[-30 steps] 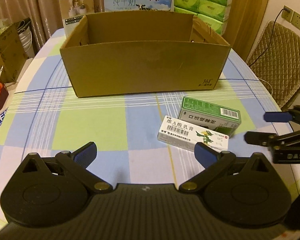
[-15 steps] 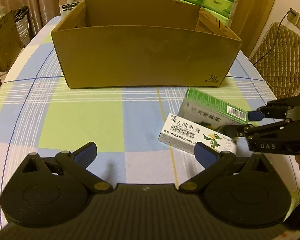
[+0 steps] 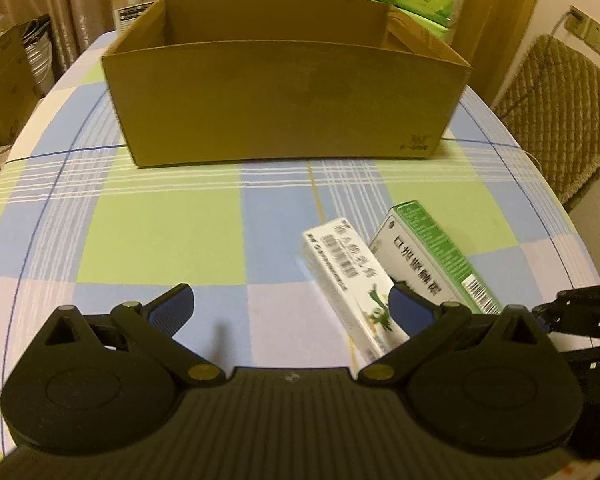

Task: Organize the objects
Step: 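Grasp the white ointment box with left gripper while right gripper grasps green box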

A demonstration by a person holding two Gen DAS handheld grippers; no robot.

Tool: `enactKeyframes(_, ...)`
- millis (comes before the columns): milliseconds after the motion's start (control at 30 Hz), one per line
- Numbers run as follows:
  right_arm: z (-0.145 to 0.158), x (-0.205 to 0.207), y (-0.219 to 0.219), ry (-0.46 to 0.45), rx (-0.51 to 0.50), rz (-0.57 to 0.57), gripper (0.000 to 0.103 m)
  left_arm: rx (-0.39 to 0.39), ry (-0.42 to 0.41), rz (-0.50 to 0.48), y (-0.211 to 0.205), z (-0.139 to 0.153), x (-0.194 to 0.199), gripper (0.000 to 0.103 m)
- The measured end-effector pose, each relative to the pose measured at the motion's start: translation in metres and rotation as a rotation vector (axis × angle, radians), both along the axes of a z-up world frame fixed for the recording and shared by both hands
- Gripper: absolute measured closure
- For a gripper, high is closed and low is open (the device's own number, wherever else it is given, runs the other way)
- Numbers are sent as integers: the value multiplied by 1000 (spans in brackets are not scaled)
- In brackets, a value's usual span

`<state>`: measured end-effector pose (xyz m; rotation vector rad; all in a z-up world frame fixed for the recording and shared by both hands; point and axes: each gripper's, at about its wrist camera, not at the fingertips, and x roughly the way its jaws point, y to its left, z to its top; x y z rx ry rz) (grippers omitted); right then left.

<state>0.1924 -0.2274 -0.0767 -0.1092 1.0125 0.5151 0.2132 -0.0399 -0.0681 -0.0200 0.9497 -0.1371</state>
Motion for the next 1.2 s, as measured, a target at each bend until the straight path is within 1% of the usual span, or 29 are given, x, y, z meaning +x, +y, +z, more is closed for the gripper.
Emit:
enactKeyframes(67,0,-3,-4,-40,-51,-32,77,1,2,-15,-5,-3,0,4)
enactKeyframes(100,-1,-3,-7,-52,-59,-42,77,-3,6,-23,-7,-6,0,7)
enactKeyframes(267,-1,1,-22,-65,-30,-81,76,-19,24,-66,-27,-20,10,16)
enactKeyframes(300,-1,1,-24,-69,-28,-84,75,-24,37,-75,-31,-24,14,19)
enactKeyframes(333,0,1,-24,-69,-22,-86,72,-25,44,-80,-34,-27,16,24)
enactKeyframes(367,1,0,-26,-70,-19,-87,69,-24,48,-86,-38,-30,18,27)
enactKeyframes(433,0,1,-30,-79,-18,-94,51,-10,56,-98,-43,-34,22,37)
enactKeyframes(467,0,1,-30,-82,-13,-97,50,-5,55,-105,-45,-36,23,39)
enactKeyframes(533,0,3,-32,-82,6,-101,50,2,62,-119,-43,-37,24,56)
enactKeyframes(567,1,3,-33,-86,20,-103,50,14,62,-121,-42,-36,23,59)
enactKeyframes(633,2,8,-35,-84,41,-107,50,41,61,-129,-36,-35,22,69)
enactKeyframes(733,3,14,-31,-92,38,-90,50,88,59,-135,-26,-33,20,70)
enactKeyframes(800,3,18,-26,-101,26,-61,50,105,58,-135,-22,-33,20,70)
enactKeyframes(900,0,24,-17,-99,-6,-26,50,108,50,-147,-18,-35,20,70)
enactKeyframes(1000,-4,30,-8,-79,-52,-1,50,120,40,-160,-19,-36,21,69)
enactKeyframes(1200,-12,42,-2,-42,-74,4,51,123,39,-175,-23,-42,28,69)
